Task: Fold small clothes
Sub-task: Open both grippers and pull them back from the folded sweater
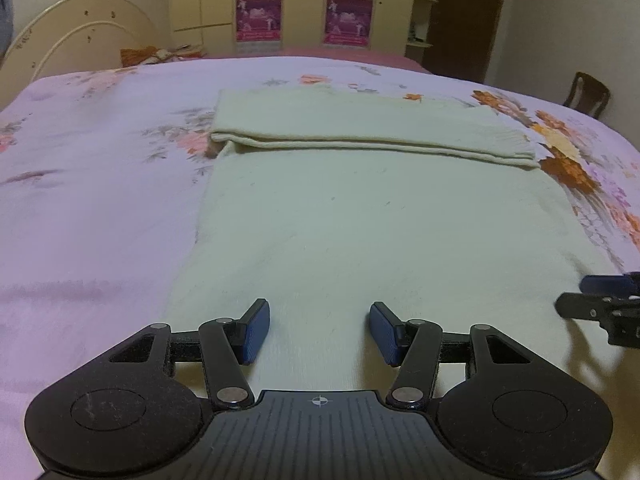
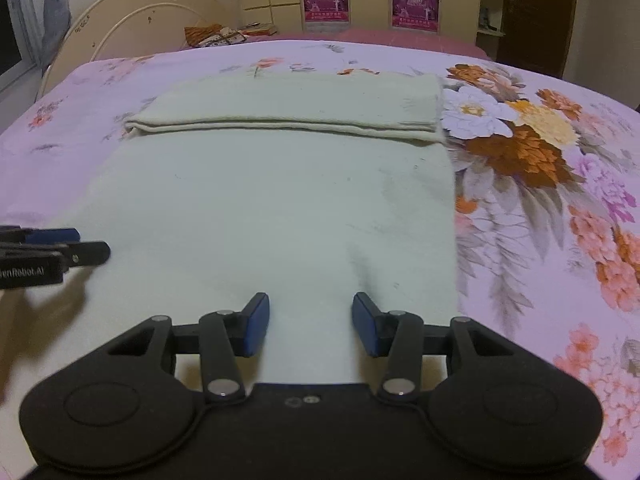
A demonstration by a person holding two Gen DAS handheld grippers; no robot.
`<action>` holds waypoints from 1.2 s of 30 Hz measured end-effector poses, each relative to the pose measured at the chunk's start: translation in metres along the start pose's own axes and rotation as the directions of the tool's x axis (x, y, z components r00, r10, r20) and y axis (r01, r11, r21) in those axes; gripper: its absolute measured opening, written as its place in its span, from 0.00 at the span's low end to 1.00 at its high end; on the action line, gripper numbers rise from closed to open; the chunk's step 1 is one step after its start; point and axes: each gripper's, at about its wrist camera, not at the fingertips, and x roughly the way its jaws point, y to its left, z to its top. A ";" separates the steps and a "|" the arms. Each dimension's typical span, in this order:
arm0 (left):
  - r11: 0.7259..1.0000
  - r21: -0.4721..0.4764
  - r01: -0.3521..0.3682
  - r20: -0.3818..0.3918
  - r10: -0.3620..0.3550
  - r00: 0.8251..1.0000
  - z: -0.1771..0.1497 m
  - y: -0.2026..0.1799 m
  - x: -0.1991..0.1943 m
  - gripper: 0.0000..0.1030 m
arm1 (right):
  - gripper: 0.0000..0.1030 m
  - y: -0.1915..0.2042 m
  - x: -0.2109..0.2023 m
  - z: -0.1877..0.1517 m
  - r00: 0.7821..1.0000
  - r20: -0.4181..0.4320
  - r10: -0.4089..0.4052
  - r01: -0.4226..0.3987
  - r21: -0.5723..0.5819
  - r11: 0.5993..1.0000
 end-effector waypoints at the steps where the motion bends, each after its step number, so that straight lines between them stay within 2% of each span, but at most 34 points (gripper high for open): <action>1: 1.000 -0.006 -0.006 0.000 0.006 1.000 0.000 0.000 0.000 0.54 | 0.45 0.000 -0.001 -0.002 1.000 0.002 0.002 -0.002 -0.004 1.000; 6: 0.999 -0.018 -0.045 -0.012 0.045 0.999 0.001 -0.007 -0.002 0.55 | 0.47 0.001 -0.002 0.000 1.000 -0.003 0.009 -0.009 -0.019 1.000; 11: 0.999 0.001 -0.038 -0.026 0.038 0.999 -0.004 -0.018 -0.018 0.56 | 0.48 0.014 -0.018 -0.001 0.997 0.006 0.072 -0.072 -0.008 0.997; 12: 0.999 0.015 -0.032 -0.025 0.032 0.999 -0.006 -0.020 -0.021 0.57 | 0.48 0.017 -0.021 -0.003 0.996 0.006 0.085 -0.085 0.000 0.996; 15: 0.998 0.052 -0.018 -0.014 0.019 1.000 -0.012 -0.028 -0.032 0.79 | 0.48 0.028 -0.029 -0.005 0.993 0.010 0.114 -0.114 0.022 0.993; 18: 0.996 0.091 -0.004 -0.012 0.005 1.000 -0.018 -0.031 -0.035 0.79 | 0.48 0.042 -0.034 -0.010 0.994 0.017 0.110 -0.110 0.019 0.994; 22: 0.995 0.095 0.013 -0.038 -0.009 0.999 -0.028 -0.024 -0.034 0.79 | 0.49 0.057 -0.031 -0.021 0.997 -0.018 0.072 -0.072 0.025 0.997; 24: 0.995 0.099 0.020 -0.038 -0.016 0.999 -0.033 -0.017 -0.038 0.79 | 0.49 0.060 -0.028 -0.030 0.999 -0.042 0.034 -0.034 0.018 0.999; 27: 0.993 0.115 0.032 -0.038 -0.028 0.999 -0.039 -0.009 -0.043 0.80 | 0.50 0.060 -0.036 -0.040 0.999 -0.030 -0.035 0.035 0.001 0.999; 33: 0.991 0.124 0.050 -0.034 -0.046 0.998 -0.049 0.008 -0.062 0.80 | 0.52 0.040 -0.057 -0.063 0.989 -0.039 -0.141 0.144 0.084 0.986; 36: 0.989 0.125 0.073 -0.021 -0.070 0.997 -0.058 0.018 -0.082 0.80 | 0.52 0.046 -0.075 -0.067 0.992 -0.021 -0.122 0.124 0.126 0.984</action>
